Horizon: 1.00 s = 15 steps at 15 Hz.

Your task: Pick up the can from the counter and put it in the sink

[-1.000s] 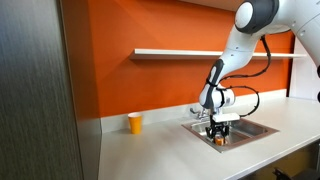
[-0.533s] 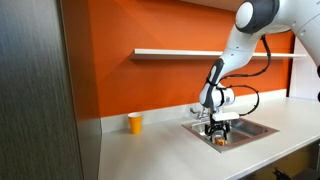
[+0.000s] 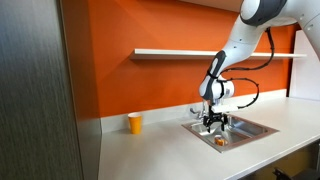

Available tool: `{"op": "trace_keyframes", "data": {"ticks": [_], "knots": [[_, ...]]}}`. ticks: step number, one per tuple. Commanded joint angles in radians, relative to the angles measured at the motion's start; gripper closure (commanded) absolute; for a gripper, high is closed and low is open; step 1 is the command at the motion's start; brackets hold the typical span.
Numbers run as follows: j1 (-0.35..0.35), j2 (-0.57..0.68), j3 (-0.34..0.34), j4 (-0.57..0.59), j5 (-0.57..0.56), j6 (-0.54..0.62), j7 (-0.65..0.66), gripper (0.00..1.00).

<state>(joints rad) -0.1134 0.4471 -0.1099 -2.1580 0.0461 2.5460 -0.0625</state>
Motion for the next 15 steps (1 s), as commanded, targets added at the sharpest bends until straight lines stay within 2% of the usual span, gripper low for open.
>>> {"op": "trace_keyframes", "data": {"ticks": [1,9,15], "knots": [[-0.005,-0.080,-0.001,-0.022,-0.010,-0.038,0.020,0.00],[0.008,-0.223,-0.011,-0.073,-0.040,-0.104,0.034,0.00],[0.025,-0.350,0.003,-0.198,-0.041,-0.153,0.038,0.00]]}}
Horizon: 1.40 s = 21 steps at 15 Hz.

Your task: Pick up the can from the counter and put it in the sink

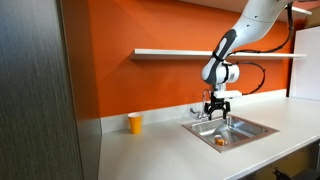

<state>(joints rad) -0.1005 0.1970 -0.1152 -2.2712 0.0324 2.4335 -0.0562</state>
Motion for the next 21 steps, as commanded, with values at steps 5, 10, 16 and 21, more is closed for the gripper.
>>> {"op": "trace_keyframes", "data": {"ticks": [5,10,16,21], "knots": [[0.039,-0.240,0.024,-0.211,-0.043,-0.084,0.043,0.00],[0.054,-0.388,0.050,-0.329,-0.039,-0.171,0.049,0.00],[0.061,-0.431,0.062,-0.358,-0.021,-0.225,0.028,0.00],[0.061,-0.435,0.063,-0.364,-0.020,-0.228,0.032,0.00]]}}
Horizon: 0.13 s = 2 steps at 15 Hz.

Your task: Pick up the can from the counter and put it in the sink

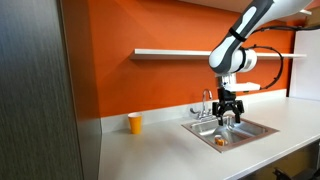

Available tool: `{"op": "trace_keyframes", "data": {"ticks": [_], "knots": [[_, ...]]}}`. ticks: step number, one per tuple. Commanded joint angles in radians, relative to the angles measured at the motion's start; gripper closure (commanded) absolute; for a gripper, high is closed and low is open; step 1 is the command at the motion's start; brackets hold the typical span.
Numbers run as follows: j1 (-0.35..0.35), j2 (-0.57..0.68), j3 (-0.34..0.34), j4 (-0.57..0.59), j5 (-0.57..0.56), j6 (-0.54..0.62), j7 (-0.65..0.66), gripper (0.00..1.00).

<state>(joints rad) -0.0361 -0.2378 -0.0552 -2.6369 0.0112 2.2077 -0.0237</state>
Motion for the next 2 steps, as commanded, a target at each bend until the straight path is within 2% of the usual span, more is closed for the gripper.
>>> {"op": "trace_keyframes", "data": {"ticks": [1,2], "knots": [[-0.003,0.002,0.003,0.002,0.001,-0.003,-0.001,0.00],[-0.003,0.003,0.003,0.002,0.001,-0.002,-0.001,0.00]]}}
